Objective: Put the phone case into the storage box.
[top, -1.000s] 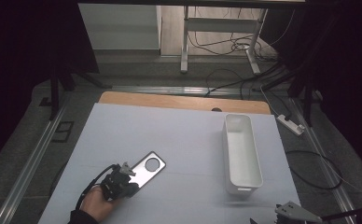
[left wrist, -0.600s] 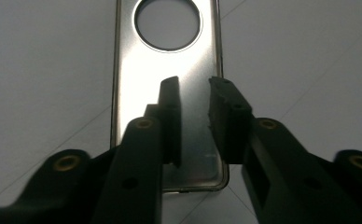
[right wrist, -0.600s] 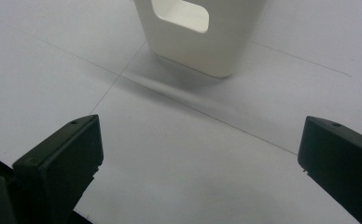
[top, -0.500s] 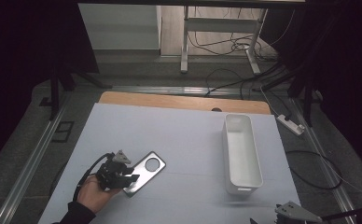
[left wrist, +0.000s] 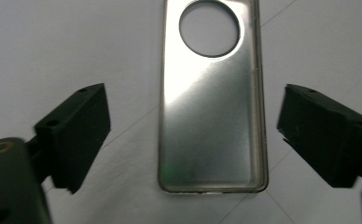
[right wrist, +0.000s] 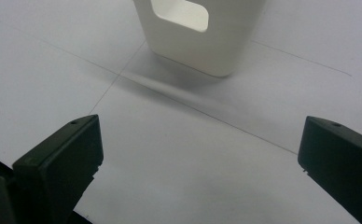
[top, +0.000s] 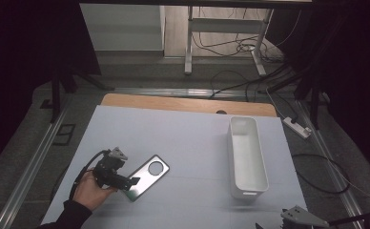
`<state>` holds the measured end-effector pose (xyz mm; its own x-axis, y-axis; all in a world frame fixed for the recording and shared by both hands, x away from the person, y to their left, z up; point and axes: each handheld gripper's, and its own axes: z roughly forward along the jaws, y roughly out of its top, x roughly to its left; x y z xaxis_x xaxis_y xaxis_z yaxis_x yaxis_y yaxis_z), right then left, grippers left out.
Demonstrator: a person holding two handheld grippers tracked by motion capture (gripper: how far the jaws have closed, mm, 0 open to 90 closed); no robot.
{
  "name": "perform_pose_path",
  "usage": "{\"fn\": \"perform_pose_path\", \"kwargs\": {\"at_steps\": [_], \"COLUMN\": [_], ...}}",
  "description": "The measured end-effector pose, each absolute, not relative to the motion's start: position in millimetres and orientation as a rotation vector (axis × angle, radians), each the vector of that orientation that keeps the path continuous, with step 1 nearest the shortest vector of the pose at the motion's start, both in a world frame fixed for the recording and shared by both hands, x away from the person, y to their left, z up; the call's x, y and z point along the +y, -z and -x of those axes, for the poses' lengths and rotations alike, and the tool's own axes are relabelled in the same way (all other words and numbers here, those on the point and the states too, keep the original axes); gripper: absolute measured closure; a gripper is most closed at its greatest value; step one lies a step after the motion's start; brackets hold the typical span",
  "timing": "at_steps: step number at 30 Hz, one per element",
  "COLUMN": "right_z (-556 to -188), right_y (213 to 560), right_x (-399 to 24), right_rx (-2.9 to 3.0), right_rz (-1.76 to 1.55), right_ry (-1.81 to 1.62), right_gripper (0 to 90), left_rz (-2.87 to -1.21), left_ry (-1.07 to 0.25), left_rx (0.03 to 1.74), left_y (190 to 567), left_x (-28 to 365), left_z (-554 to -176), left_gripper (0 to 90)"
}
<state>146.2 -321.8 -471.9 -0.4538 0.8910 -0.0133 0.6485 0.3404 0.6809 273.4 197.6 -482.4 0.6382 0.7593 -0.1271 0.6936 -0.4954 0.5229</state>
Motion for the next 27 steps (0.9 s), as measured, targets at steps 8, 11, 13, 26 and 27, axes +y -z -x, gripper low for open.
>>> {"fn": "perform_pose_path", "kwargs": {"at_steps": [8,11,13,26,27], "right_z": [-146.5,-146.4,-146.5,-146.1,-146.1], "right_y": [472.0,472.0,472.0,472.1,472.1], "right_x": [-321.5,-321.5,-321.6,-321.8,-321.8], "right_rx": [2.228,2.228,2.228,2.229,2.229], "right_rz": [-1.359,-1.36,-1.36,-1.357,-1.356], "right_ry": [-0.861,-0.861,-0.86,-0.859,-0.859], "right_gripper": [0.0,0.0,0.0,0.0,0.0], "left_rz": [-2.324,-2.333,-2.336,-2.437,-2.449], "left_ry": [-0.149,-0.172,-0.18,-0.18,-0.176], "left_rx": [1.153,1.15,1.143,1.098,1.09], "left_y": [485.3,488.9,492.0,523.3,525.3], "left_x": [209.5,208.2,206.9,192.2,191.2], "left_z": [-281.6,-283.6,-284.4,-286.3,-286.5], "left_gripper": [0.0,0.0,0.0,0.0,0.0]}}
